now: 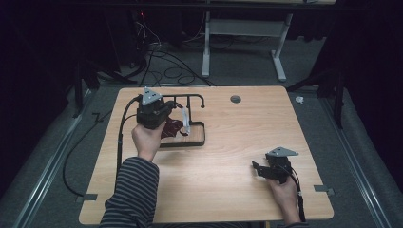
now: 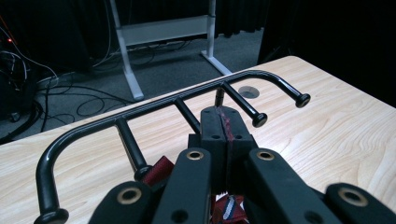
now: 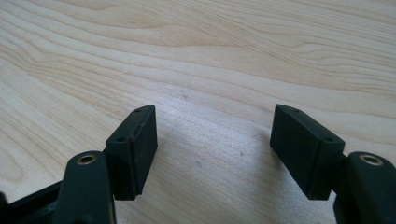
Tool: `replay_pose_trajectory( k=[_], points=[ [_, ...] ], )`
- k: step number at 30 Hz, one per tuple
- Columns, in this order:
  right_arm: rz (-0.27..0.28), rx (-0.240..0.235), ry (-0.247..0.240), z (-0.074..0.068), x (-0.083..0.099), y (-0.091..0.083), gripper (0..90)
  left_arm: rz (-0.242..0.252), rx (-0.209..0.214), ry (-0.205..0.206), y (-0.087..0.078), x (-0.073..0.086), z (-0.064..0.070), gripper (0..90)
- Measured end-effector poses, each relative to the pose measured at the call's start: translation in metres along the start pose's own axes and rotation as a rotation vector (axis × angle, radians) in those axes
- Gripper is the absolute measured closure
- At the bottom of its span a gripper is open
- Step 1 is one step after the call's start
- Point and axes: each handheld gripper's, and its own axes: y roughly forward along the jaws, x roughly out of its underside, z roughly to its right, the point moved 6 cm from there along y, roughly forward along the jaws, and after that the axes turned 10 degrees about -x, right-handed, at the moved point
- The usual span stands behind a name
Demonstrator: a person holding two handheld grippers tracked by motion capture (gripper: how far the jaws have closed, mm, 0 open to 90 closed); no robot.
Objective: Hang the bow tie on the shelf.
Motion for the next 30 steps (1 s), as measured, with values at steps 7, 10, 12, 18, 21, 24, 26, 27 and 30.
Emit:
replay_pose_trajectory(
  k=[7, 10, 12, 18, 21, 24, 26, 27, 30],
  points=[
    [-0.001, -0.001, -0.002, 0.0, 0.0, 0.0, 33.4, -0.001, -0.006, -0.009, 0.006, -0.002, -0.001, 89.5],
    [-0.002, -0.001, -0.004, 0.0, 0.0, 0.0, 33.5, 0.0, -0.009, -0.012, 0.008, -0.002, -0.001, 89.6],
    [-0.002, -0.001, -0.005, 0.0, 0.0, 0.0, 33.5, 0.001, -0.014, -0.012, 0.01, -0.003, -0.001, 89.6],
    [-0.002, 0.0, -0.004, 0.0, 0.0, 0.0, 33.5, -0.003, -0.024, -0.016, 0.016, -0.004, -0.003, 89.5],
    [-0.002, 0.0, -0.005, 0.0, 0.0, 0.0, 33.5, -0.008, -0.037, -0.013, 0.018, -0.003, -0.004, 89.4],
    [-0.002, 0.0, -0.005, 0.0, 0.0, 0.0, 33.5, -0.01, -0.049, -0.006, 0.02, -0.002, -0.005, 89.4],
    [-0.002, 0.0, -0.005, 0.0, 0.0, 0.0, 33.5, -0.014, -0.053, -0.003, 0.021, -0.001, -0.006, 89.4],
    [-0.002, 0.0, -0.005, 0.0, 0.0, 0.0, 33.5, -0.017, -0.055, -0.002, 0.022, -0.001, -0.007, 89.3],
    [-0.002, 0.001, -0.006, 0.0, 0.0, 0.0, 33.5, -0.027, -0.062, 0.005, 0.024, 0.001, -0.008, 89.2]
  ],
)
